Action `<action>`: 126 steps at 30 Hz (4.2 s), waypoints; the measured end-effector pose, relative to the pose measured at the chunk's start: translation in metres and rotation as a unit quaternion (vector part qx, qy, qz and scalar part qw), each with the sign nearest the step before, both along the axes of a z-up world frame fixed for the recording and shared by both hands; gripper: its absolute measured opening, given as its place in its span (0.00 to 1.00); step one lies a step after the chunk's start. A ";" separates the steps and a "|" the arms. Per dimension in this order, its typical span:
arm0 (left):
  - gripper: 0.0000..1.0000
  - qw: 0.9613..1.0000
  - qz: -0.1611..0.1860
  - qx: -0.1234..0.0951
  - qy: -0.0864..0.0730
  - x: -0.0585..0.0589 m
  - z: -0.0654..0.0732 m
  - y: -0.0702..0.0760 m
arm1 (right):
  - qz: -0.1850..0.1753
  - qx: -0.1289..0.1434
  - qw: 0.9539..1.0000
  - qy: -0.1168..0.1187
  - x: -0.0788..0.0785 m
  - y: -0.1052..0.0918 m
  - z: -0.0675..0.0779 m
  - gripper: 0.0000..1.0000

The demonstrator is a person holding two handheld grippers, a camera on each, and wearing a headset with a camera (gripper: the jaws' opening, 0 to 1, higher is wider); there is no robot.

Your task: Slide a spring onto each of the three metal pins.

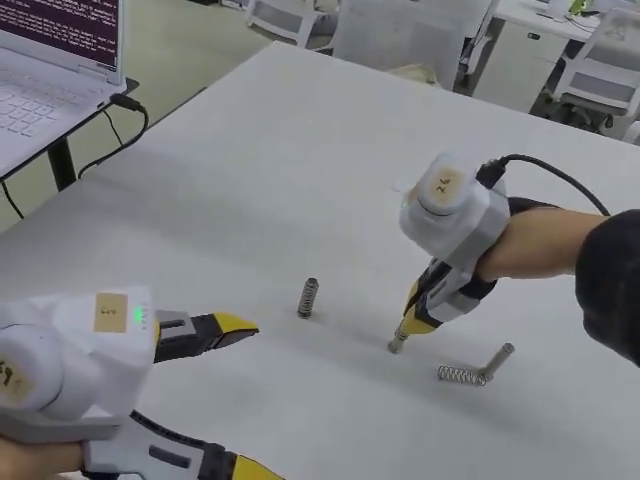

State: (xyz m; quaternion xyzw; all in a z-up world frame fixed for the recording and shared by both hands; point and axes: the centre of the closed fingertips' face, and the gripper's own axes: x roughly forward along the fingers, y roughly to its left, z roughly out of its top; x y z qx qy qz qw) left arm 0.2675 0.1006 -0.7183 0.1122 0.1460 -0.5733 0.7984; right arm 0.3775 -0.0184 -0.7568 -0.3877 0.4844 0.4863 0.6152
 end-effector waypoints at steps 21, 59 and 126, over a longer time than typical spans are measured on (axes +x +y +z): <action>0.76 1.000 0.001 0.000 0.002 0.000 0.000 0.001 | -0.009 -0.011 1.000 -0.002 0.009 -0.004 -0.018 0.08; 0.76 1.000 0.003 -0.002 0.006 0.000 -0.002 0.002 | -0.006 0.008 1.000 -0.007 0.009 0.000 -0.017 0.28; 0.75 0.999 -0.050 0.008 0.001 0.009 0.014 -0.036 | -0.163 0.233 0.944 -0.169 -0.007 -0.052 0.085 0.62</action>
